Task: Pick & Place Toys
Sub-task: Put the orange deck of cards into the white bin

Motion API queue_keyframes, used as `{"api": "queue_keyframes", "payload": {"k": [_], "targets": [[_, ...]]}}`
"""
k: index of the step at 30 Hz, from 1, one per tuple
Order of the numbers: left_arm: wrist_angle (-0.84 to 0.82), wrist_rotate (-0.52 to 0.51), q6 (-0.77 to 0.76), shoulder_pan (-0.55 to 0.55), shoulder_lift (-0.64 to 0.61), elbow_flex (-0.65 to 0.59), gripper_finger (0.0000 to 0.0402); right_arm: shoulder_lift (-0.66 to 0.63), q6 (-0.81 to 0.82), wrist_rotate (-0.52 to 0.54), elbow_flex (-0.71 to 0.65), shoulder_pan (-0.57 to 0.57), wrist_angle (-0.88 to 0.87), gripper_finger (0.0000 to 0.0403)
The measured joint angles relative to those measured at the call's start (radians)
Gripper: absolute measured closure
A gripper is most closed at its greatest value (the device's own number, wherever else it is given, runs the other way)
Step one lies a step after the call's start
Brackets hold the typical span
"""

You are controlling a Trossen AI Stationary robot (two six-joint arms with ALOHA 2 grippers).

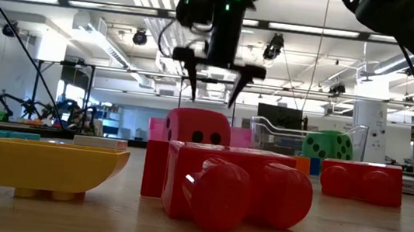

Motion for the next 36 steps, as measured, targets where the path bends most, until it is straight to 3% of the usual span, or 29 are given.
{"api": "queue_keyframes", "payload": {"k": [2, 8, 13, 19, 25, 27, 33, 36], "targets": [[0.000, 0.000, 0.000, 0.000, 0.000, 0.000, 0.0130, -0.009, -0.066, 0.038, 0.038, 0.012, -0.033, 0.0035], [-0.001, 0.000, 0.000, 0.000, 0.000, 0.000, 0.0130, -0.125, -0.232, 0.068, -0.013, 0.053, -0.148, 0.0035], [0.000, 0.000, 0.000, 0.000, 0.000, 0.000, 0.0130, -0.222, -0.272, 0.103, -0.057, 0.094, -0.201, 0.0035], [0.000, 0.000, 0.000, 0.000, 0.000, 0.000, 0.0130, -0.348, -0.699, 0.042, -0.147, 0.116, -0.220, 0.0035], [0.000, 0.000, 0.000, 0.000, 0.000, 0.000, 0.0130, -0.460, -0.702, 0.070, -0.264, 0.117, -0.134, 0.0035], [0.000, 0.000, 0.000, 0.000, 0.000, 0.000, 0.0130, -0.493, -0.705, 0.024, -0.299, 0.117, -0.142, 0.0035], [0.000, 0.000, 0.000, 0.000, 0.000, 0.000, 0.0130, -0.590, -0.833, -0.264, -0.426, 0.142, -0.138, 0.0035], [0.000, 0.000, 0.000, 0.000, 0.000, 0.000, 0.0130, -0.642, -0.836, -0.297, -0.495, 0.178, -0.132, 0.0035]]}}
